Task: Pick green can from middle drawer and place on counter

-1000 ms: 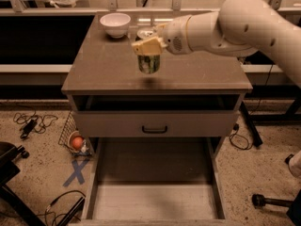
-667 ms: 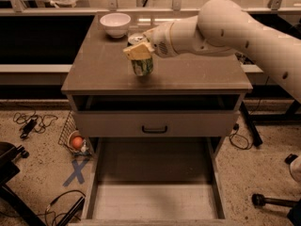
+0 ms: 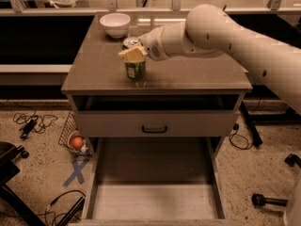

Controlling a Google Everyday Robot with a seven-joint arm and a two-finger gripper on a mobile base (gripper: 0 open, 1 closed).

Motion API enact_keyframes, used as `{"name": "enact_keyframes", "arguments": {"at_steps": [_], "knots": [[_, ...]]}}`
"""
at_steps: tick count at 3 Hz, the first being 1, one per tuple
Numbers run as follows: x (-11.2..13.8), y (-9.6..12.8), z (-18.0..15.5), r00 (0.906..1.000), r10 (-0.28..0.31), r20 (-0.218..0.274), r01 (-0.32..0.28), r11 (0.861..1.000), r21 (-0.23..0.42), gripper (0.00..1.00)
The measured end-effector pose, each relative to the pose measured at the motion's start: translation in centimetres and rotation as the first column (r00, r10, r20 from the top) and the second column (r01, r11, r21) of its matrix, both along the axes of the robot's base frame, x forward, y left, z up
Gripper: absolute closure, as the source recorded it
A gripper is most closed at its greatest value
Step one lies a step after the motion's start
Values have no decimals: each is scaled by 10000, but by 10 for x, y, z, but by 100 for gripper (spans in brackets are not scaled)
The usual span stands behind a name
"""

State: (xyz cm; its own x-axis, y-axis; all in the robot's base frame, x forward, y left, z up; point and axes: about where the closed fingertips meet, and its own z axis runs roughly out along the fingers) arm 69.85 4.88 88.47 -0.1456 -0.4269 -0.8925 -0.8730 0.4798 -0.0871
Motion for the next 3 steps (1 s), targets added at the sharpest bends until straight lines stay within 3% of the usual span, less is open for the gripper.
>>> {"name": "enact_keyframes", "arguments": {"at_steps": [2,3], "knots": [[-1,2,6,10000,36,-8,-36,10000,2,13],[-1,5,5,10000,71,-15,-71,10000,3,0]]}}
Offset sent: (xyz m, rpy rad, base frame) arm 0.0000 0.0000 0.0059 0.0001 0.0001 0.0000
